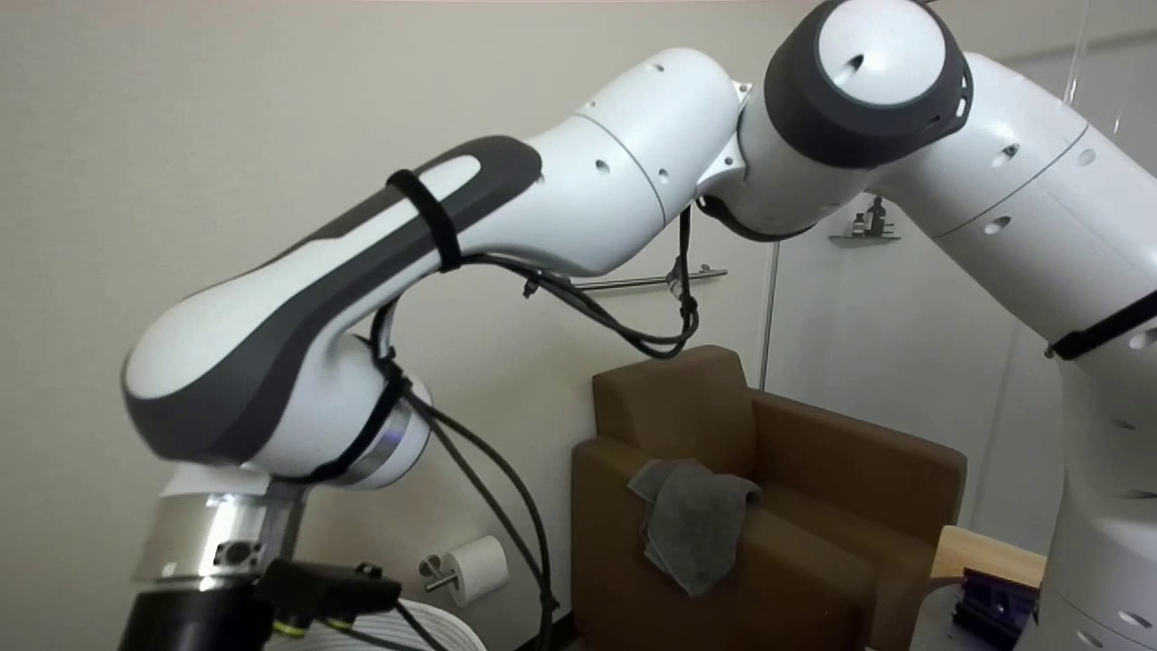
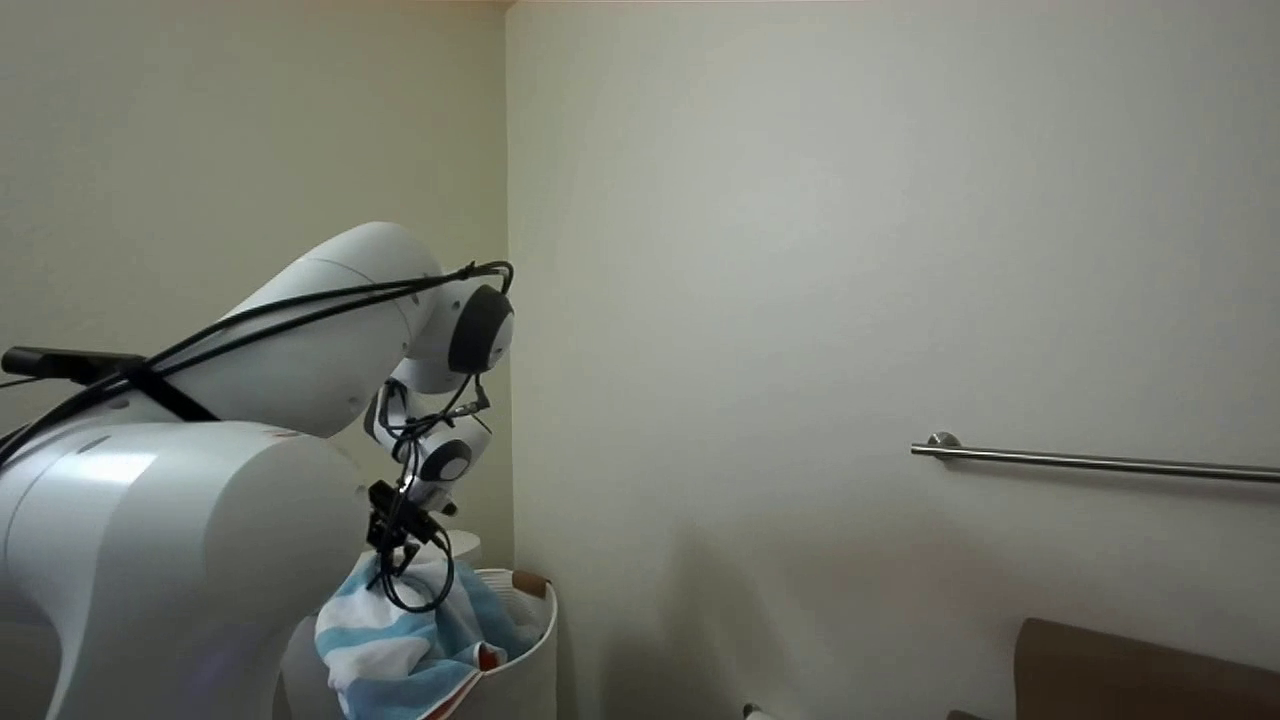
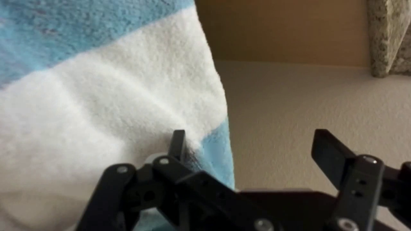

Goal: Pick up the towel from the bag and put it on the sofa

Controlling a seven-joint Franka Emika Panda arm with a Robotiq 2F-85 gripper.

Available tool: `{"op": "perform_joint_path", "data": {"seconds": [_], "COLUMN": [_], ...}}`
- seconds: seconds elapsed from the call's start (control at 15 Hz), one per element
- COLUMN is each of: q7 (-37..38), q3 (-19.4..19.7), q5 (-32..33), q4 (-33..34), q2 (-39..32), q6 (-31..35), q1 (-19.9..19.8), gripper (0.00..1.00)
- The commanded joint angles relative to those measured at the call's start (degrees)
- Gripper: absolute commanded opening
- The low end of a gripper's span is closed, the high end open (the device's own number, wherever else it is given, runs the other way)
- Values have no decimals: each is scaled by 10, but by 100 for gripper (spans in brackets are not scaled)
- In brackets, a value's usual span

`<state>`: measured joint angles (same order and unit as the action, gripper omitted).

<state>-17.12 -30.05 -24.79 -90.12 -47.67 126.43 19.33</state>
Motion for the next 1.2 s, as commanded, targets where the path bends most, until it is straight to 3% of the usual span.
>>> {"op": "perform_joint_path", "data": {"seconds": [0.0,0.2,0.47,0.8,1.13], "q7": [73,125,155,136,148], "q3": [46,88,108,129,170], "q5": [56,111,149,181,242], "q4": [80,128,168,171,174], "q2": [-41,-44,-23,-18,-50], "q6": [-69,-101,-69,-16,-34], "q1": [59,100,121,144,193], "gripper": [100,100,100,100,100]}}
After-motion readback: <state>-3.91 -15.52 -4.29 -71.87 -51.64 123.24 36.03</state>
